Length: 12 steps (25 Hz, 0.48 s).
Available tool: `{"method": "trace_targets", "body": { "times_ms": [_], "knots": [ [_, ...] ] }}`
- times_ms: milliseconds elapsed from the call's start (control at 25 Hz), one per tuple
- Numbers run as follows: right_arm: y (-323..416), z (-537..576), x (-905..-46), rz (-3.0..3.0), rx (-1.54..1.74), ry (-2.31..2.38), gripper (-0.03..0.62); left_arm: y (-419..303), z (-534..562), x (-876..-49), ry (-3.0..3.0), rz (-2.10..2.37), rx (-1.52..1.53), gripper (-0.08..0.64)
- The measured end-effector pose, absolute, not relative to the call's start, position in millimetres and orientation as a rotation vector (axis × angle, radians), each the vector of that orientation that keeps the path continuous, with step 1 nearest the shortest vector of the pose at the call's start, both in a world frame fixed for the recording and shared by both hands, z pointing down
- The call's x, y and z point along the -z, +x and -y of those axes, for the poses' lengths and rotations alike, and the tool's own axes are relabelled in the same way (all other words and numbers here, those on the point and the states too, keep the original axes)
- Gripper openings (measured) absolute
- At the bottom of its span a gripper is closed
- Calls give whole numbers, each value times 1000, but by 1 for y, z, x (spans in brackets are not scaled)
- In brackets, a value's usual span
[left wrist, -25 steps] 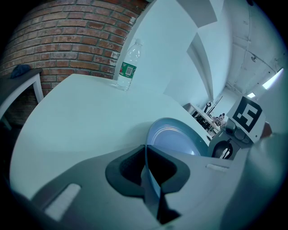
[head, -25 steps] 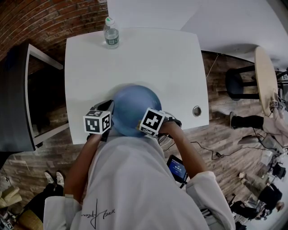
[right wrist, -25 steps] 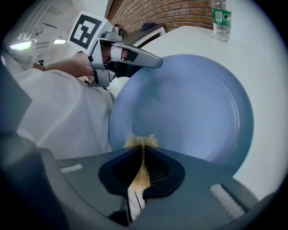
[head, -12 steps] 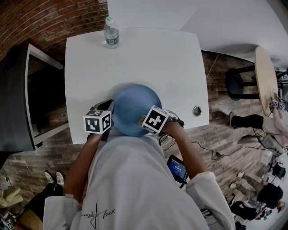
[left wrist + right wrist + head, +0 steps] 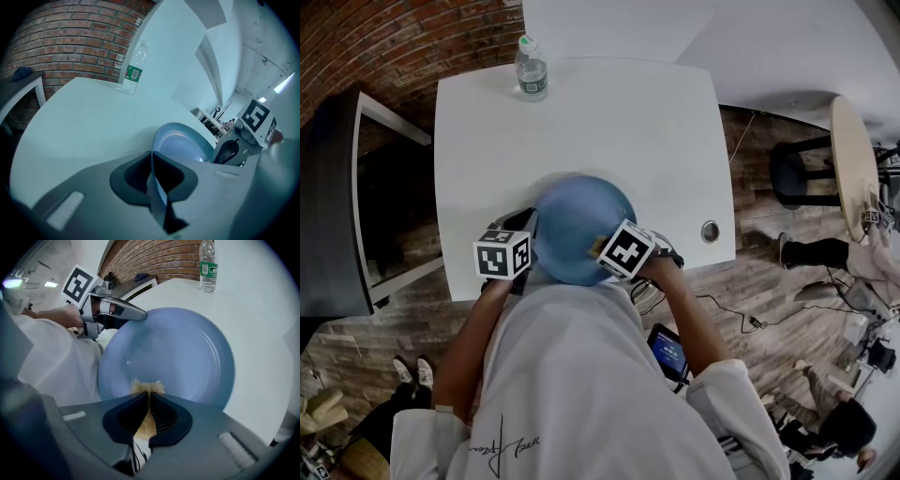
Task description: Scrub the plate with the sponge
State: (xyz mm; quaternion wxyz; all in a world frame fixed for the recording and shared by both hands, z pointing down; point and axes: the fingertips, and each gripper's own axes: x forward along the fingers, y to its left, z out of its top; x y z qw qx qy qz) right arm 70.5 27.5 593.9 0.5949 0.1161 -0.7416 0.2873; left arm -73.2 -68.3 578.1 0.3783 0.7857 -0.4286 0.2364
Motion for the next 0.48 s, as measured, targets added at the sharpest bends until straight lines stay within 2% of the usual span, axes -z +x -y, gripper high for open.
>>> {"method": "trace_targets", "body": {
  "times_ms": [480],
  "knots": [
    [72,-14,-593,1786,-680,438,25,-74,69,-577,1998,1114,-591,29]
  ]
}}
